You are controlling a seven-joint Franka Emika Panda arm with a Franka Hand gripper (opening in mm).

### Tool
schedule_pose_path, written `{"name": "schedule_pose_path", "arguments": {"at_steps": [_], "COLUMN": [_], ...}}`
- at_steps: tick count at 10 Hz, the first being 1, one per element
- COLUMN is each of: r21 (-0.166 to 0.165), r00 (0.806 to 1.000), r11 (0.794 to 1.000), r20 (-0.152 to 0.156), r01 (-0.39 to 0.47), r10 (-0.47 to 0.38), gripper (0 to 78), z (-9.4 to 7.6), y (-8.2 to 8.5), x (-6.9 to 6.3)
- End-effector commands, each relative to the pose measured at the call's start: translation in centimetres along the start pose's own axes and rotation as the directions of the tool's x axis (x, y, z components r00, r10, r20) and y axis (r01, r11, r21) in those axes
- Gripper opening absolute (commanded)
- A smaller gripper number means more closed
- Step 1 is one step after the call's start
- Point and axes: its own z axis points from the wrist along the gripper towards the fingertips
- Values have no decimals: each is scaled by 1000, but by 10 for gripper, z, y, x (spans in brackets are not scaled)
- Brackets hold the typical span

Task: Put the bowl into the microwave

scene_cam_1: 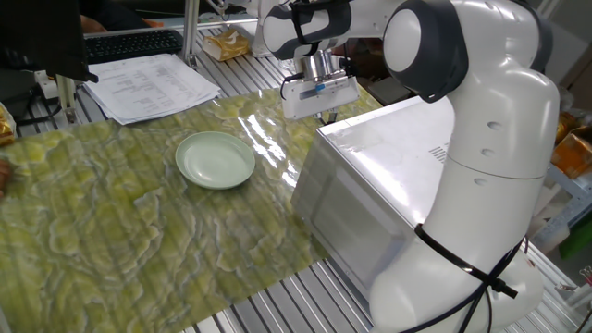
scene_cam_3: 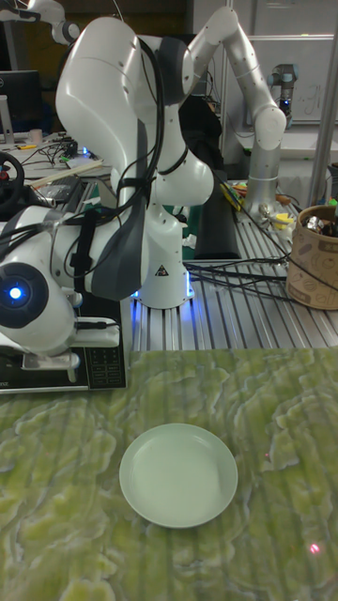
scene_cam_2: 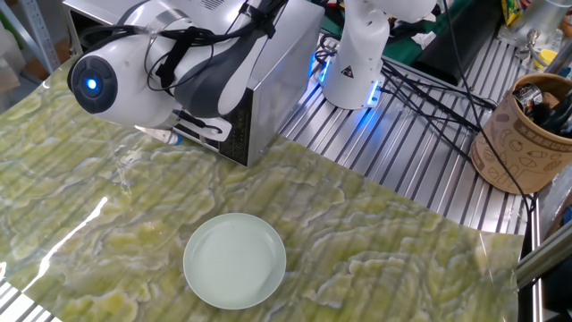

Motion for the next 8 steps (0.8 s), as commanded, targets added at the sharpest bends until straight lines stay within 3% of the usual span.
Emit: {"name": "schedule_pose_path", "arguments": {"at_steps": [1,4,5,8], "r21": [1,1,46,41], "r00": [1000,1000,999,999], "r11": [1000,1000,998,998], "r20": [3,3,-9,18], "r01": [-8,-8,52,48], "r10": [8,8,-52,-49], "gripper": [11,11,11,11], "z": [0,0,-22,-25], "y": [0,0,-3,-4], "x": [1,1,-23,-28]}}
